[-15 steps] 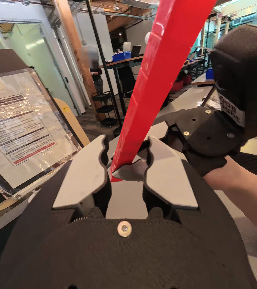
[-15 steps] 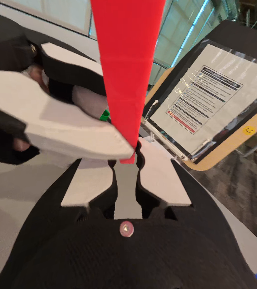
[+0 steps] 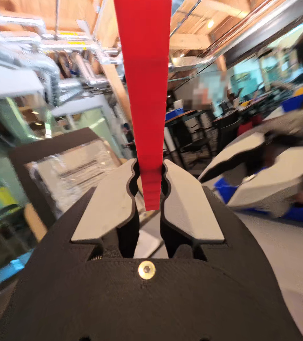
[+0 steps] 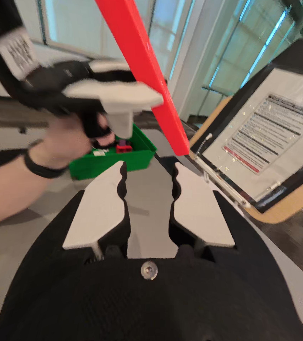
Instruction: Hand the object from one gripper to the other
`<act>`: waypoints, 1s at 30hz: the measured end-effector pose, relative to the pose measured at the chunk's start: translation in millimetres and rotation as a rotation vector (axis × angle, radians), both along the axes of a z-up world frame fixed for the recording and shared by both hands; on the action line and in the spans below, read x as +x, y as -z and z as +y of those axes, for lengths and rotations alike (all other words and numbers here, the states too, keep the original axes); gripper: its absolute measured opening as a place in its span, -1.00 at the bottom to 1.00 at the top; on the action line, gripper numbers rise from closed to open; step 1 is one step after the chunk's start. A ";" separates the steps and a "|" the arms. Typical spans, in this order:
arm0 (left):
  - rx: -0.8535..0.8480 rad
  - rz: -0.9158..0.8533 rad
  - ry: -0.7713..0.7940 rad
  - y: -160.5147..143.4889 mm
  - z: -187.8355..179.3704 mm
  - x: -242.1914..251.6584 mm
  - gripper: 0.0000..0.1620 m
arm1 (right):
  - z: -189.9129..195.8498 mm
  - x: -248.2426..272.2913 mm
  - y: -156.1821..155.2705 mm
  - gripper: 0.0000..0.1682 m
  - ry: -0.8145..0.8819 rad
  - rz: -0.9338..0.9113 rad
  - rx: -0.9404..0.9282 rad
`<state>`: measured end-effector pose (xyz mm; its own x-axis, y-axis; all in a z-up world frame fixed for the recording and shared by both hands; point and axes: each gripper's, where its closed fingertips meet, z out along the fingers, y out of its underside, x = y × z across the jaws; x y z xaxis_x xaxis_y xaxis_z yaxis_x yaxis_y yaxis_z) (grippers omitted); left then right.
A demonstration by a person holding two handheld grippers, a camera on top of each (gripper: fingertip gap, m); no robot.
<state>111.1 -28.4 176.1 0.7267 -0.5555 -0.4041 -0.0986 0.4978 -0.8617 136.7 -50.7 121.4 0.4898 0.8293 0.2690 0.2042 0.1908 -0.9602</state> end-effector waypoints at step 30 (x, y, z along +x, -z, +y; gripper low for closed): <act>0.277 0.494 -0.408 52.1 30.8 31.3 -0.48 | 13.9 37.2 -22.0 -0.71 0.400 -0.157 0.257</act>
